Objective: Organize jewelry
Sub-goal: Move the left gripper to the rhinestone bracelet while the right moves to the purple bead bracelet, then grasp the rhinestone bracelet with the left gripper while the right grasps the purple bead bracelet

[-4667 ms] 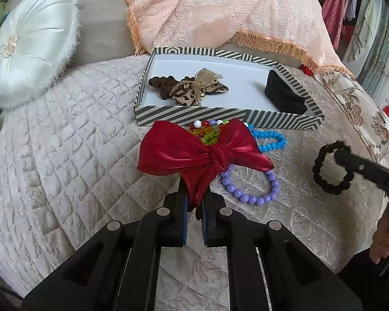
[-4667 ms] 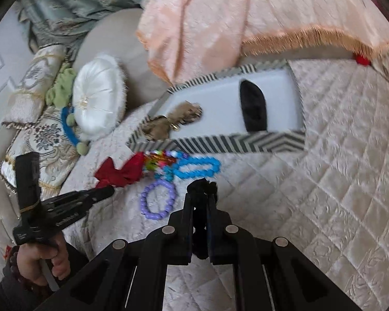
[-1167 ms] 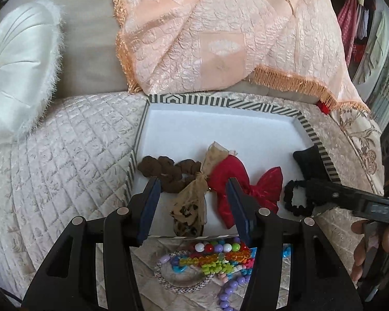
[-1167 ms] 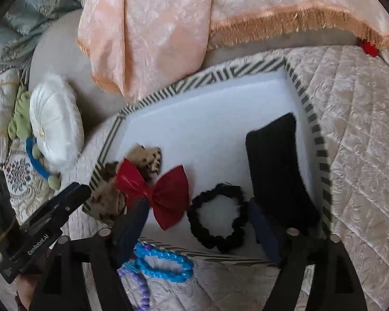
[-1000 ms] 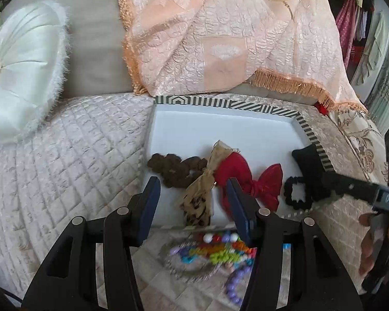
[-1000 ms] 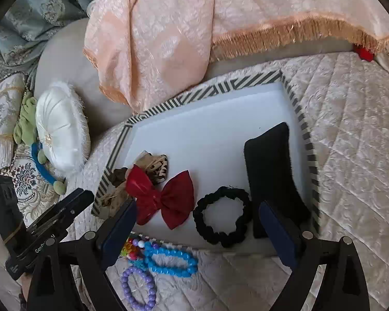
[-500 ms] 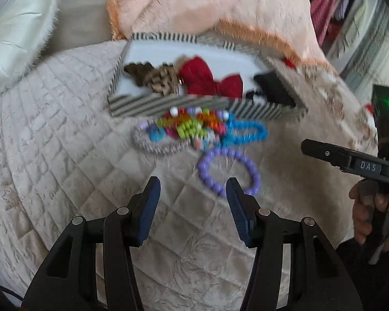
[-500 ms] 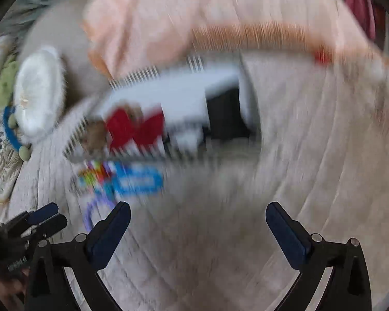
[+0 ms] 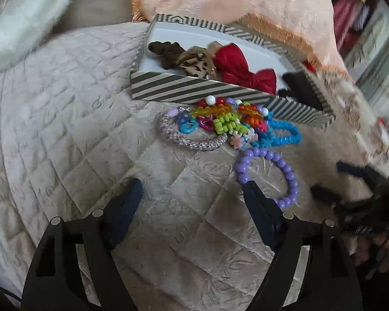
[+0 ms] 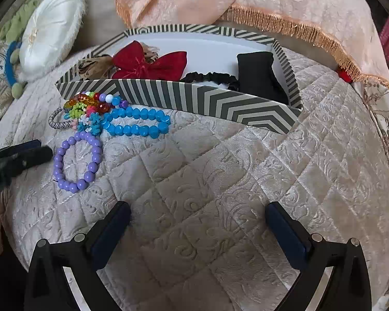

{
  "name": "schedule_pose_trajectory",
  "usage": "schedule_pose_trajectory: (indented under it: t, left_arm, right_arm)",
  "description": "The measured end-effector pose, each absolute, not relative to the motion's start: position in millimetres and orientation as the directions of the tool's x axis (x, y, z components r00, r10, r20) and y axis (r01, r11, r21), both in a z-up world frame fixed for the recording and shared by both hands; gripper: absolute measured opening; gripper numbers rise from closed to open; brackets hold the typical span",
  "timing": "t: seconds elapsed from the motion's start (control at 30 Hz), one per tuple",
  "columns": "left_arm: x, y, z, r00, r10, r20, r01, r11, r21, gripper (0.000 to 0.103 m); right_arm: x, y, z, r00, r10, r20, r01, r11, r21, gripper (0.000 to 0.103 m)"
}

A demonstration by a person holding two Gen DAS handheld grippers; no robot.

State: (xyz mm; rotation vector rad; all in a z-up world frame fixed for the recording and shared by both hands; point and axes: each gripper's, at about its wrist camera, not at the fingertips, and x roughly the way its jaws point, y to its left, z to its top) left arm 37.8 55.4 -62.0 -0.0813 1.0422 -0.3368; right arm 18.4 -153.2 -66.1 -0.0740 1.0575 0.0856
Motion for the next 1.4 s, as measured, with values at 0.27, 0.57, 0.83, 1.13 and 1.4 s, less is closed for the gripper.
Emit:
schedule_pose_trajectory:
  t: [0.27,0.57,0.83,1.13,1.4]
  left_arm:
    - [43,79,-32,0.571,-0.344,-0.745,0.179,0.938,-0.296,0.080]
    - [75,67,-63,0.518,-0.202,-0.831,0.114,0.979,-0.167,0.080]
    - [75,53,-66,0.517,-0.219,-0.828,0.188,0.972,-0.140,0.033]
    - [40,50,-35,0.537,-0.358,-0.764,0.312,0.925,-0.215,0.005]
    - [4,73,-11,0.586,-0.362,-0.725,0.299,0.928,-0.222,0.005]
  right_arm:
    - [20,-121,-37,0.573,0.275,-0.772,-0.223,0.959,0.176,0.075]
    - [41,-87,-66,0.501,0.321,-0.804,-0.314,0.933,0.177,0.048]
    - [36,-68,-71,0.510,0.272,-0.816,-0.371,0.925,0.077,0.040]
    - [27,-71,-62,0.510,0.275,-0.815,-0.406,0.912,0.054,0.009]
    - [-7,-111,-31,0.535,0.317,-0.783,-0.350,0.927,0.136,0.008]
